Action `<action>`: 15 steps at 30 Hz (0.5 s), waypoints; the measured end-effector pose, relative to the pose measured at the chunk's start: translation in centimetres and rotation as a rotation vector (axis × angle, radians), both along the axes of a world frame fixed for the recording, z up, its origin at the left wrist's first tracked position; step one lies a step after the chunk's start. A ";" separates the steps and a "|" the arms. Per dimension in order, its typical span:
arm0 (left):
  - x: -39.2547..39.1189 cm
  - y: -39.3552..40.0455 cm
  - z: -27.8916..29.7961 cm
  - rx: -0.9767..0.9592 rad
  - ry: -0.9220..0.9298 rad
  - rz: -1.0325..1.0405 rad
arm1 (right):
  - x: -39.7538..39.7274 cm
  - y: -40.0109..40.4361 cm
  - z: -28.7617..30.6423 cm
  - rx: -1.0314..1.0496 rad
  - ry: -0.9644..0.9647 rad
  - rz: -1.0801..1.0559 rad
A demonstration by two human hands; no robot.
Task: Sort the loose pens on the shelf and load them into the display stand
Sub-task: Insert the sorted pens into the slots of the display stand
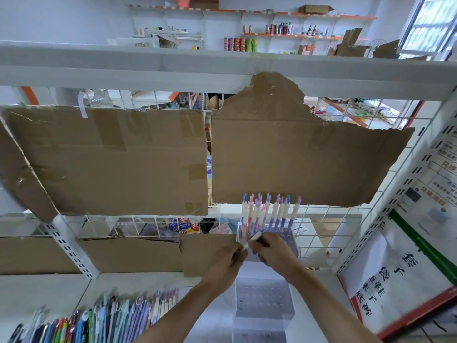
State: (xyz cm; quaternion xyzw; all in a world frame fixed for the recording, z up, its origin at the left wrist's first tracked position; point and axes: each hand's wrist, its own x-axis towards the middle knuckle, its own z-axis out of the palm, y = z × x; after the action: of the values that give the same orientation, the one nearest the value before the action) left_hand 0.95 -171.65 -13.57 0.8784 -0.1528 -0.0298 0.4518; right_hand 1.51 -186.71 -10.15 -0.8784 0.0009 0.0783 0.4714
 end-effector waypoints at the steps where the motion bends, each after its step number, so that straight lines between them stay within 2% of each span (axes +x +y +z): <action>1: 0.3 -0.1 0.0 0.041 -0.050 0.023 | 0.1 -0.1 0.5 0.029 -0.015 -0.024; 4: 1.3 0.2 -0.4 0.200 -0.192 0.079 | 0.8 -1.2 2.9 0.037 -0.153 -0.154; 7: 2.0 1.0 -1.4 0.426 -0.322 0.021 | 1.4 -2.5 4.5 -0.085 -0.299 -0.228; 13: 2.0 0.9 -1.9 0.423 -0.370 0.012 | 2.3 -2.8 4.6 -0.318 -0.353 -0.151; 15: 2.0 0.8 -1.8 0.415 -0.373 0.011 | 2.9 -2.7 4.1 -0.359 -0.310 -0.138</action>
State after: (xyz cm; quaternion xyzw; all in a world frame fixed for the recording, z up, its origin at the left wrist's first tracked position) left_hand 2.97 -170.82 -15.41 0.9434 -0.2190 0.1040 0.2264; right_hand 4.40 -189.40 -6.08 -0.9474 0.0024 -0.0912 0.3066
